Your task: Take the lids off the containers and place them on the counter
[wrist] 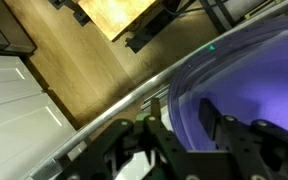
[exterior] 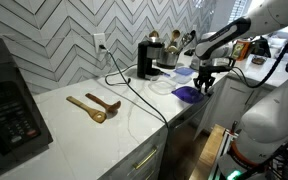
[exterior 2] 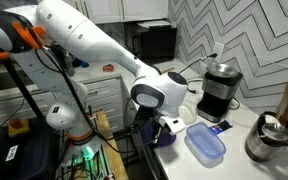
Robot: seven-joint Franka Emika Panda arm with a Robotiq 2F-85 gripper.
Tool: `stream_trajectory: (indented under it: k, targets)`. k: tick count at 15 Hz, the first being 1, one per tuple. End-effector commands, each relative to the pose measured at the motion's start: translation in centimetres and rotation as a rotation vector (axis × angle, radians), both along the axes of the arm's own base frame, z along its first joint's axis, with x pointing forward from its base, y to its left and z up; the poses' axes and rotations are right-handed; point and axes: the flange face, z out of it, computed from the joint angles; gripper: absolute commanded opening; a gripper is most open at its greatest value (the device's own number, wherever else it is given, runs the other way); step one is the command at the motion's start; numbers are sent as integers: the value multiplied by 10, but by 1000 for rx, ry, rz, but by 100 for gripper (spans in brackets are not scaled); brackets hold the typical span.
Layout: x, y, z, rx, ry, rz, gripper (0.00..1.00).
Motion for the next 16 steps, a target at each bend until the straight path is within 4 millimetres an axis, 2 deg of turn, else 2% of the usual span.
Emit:
stream_trajectory:
  k: [1,4,6,7,9,12,16]
  targets:
    - [1,1,28,-37,-33,30,78]
    - [-1,-6,64,-112,-70,54,98]
    - [3,-7,91,-189,-129,86,100]
    - [8,-10,69,-134,-96,54,96]
    - [8,-10,91,-171,-129,66,100]
    - [6,-9,96,-179,-138,70,100]
    - [10,-65,116,-198,-233,-57,100]
